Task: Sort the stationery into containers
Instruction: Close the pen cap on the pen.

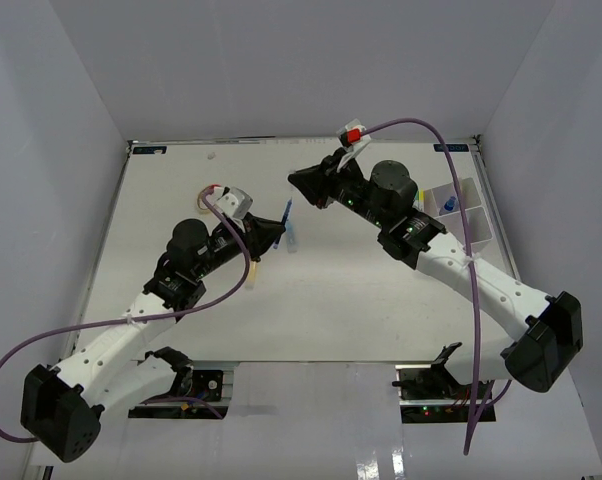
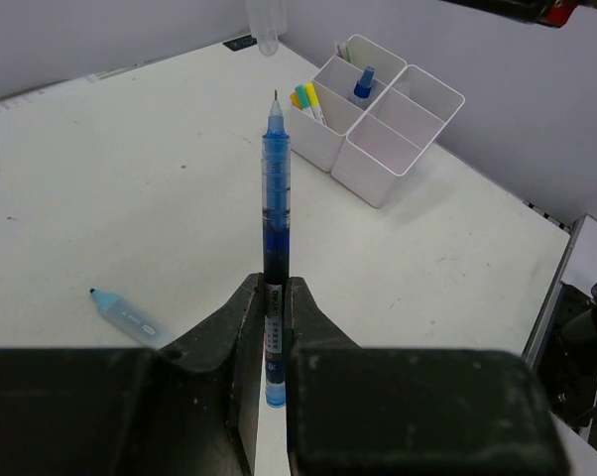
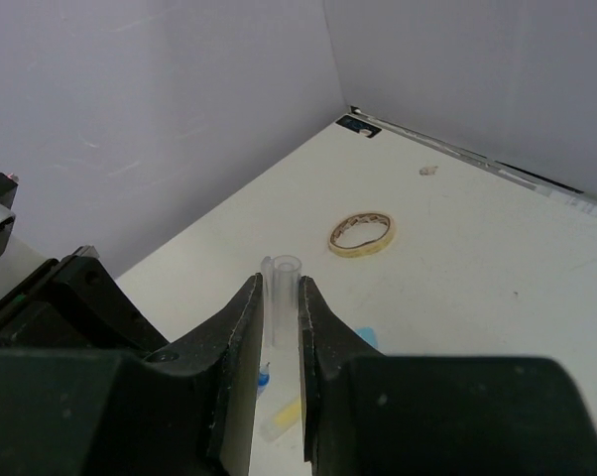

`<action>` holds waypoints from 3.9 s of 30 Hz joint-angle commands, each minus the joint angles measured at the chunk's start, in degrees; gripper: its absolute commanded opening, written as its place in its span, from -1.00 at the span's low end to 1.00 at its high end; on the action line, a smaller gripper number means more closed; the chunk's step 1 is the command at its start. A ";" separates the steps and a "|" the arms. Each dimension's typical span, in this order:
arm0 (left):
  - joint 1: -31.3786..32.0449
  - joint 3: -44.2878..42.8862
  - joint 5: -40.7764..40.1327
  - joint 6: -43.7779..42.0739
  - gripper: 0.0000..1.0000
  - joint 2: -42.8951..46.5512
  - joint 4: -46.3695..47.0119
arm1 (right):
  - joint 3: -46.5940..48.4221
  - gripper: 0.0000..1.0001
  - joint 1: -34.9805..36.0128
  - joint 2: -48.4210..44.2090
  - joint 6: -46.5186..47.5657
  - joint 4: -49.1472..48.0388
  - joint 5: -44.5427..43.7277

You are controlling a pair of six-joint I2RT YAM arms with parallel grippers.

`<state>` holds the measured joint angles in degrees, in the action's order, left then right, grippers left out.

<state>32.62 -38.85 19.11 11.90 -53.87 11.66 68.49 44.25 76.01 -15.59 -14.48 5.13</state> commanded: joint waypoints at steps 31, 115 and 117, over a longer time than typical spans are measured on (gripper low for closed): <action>-0.28 1.85 0.93 -0.83 -1.00 4.56 3.54 | -2.48 -0.85 -0.04 -1.39 -9.19 -9.25 6.30; -0.28 5.19 2.33 4.18 -1.00 6.32 10.75 | -10.83 -0.85 0.75 -1.92 -15.08 -20.50 8.41; -0.28 5.45 2.24 4.45 -1.00 6.49 11.54 | -11.36 -0.85 0.75 -2.00 -15.08 -21.29 8.23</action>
<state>32.58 -33.87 20.38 15.49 -48.99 19.55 57.91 44.51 74.59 -30.06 -31.57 12.86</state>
